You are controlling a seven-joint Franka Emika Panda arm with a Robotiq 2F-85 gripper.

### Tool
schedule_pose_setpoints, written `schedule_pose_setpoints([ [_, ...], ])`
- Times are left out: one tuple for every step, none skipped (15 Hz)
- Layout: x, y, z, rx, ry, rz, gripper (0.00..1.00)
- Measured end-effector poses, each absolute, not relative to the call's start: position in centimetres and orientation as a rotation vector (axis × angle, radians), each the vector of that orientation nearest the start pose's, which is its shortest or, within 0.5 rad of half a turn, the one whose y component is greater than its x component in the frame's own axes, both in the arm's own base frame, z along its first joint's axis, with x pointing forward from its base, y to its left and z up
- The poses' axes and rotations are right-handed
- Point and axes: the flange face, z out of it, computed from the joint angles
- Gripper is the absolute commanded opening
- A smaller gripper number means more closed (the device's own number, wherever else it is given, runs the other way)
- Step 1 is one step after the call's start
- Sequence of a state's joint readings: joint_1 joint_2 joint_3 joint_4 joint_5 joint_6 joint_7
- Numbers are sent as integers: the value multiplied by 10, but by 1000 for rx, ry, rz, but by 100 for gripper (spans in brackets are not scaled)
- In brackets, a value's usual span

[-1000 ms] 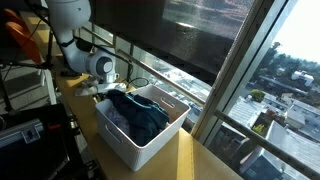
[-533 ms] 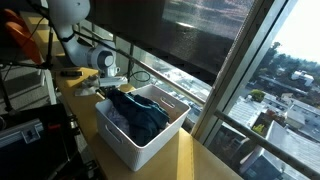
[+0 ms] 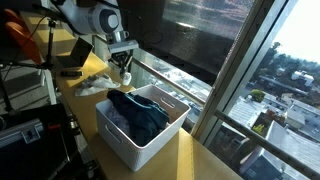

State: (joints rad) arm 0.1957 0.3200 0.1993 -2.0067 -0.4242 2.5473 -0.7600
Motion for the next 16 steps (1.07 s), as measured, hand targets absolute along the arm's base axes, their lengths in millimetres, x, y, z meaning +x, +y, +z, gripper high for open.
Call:
schedule_pose_setpoints([
  [581,222,343,-2554,-2236,-350,1],
  [588,199,361,-2596,-2206,-373,1],
  [595,175,375,-2637,-2171,-389,1],
  [601,148,386,-2680,-2129,-401,1],
  [607,120,393,-2720,-2083,-403,1],
  [611,95,395,-2757,-2037,-397,1],
  [613,71,393,-2788,-1994,-382,1],
  [615,52,388,-2814,-1949,-361,1],
  [615,36,380,-2830,-1905,-337,1],
  [614,25,367,-2836,-1864,-306,1],
  [612,17,352,-2833,-1827,-273,1],
  [608,15,335,-2825,-1795,-238,1],
  [604,15,315,-2809,-1765,-199,1],
  [600,18,294,-2791,-1744,-163,1],
  [595,22,273,-2771,-1721,-131,1],
  [590,25,252,-2754,-1700,-103,1],
])
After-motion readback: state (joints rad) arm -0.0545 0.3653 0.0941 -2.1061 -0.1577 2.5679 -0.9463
